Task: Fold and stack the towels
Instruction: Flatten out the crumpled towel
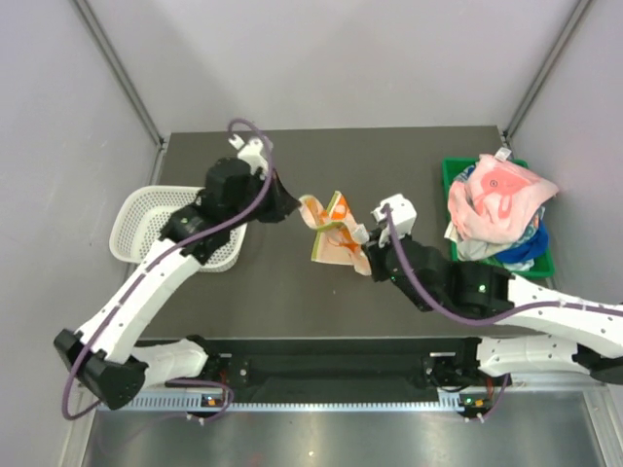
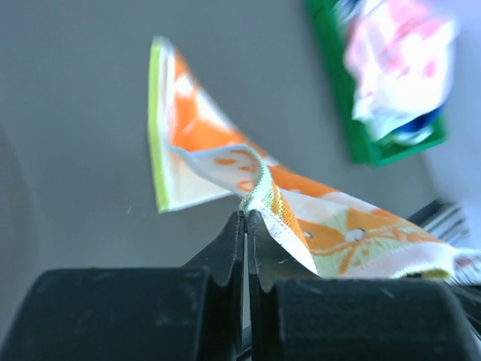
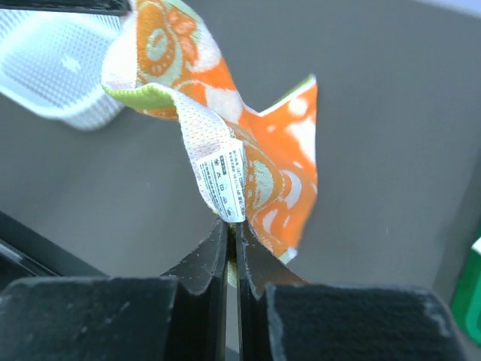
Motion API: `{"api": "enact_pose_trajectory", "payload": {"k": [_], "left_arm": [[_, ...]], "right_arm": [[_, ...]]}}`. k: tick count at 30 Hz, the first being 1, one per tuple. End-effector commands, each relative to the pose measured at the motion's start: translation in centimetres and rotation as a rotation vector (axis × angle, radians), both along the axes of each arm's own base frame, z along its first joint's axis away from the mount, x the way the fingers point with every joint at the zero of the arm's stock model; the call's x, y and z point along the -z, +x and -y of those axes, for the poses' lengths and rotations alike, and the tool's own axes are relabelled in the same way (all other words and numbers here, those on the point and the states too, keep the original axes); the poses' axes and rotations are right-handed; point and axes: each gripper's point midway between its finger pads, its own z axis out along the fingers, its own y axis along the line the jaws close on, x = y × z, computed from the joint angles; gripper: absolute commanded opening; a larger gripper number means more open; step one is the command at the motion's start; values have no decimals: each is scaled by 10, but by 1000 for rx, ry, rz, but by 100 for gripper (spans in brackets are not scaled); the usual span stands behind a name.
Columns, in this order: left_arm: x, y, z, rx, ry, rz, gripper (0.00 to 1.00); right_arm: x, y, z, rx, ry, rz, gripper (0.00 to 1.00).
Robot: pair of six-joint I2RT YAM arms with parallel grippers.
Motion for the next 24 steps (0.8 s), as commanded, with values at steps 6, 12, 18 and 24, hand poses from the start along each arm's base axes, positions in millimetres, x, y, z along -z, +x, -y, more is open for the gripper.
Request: {"api": "enact_pose_trajectory", "payload": {"k": [6,12,18,24], "left_arm": [[-164,-37,-12,56,-219,302,0],[-209,-47,-19,43,-301,386,0],[-227,-27,-18,-18,-330,435,0],[-179,32,4,-96,-269,359,0]], "right_arm": [[-134,9,29,0,137,238,0],[-188,4,35,-47,202,319,0],[-225,12,47,3,201,384,0],[-189,70,48,22,170,304,0]]}}
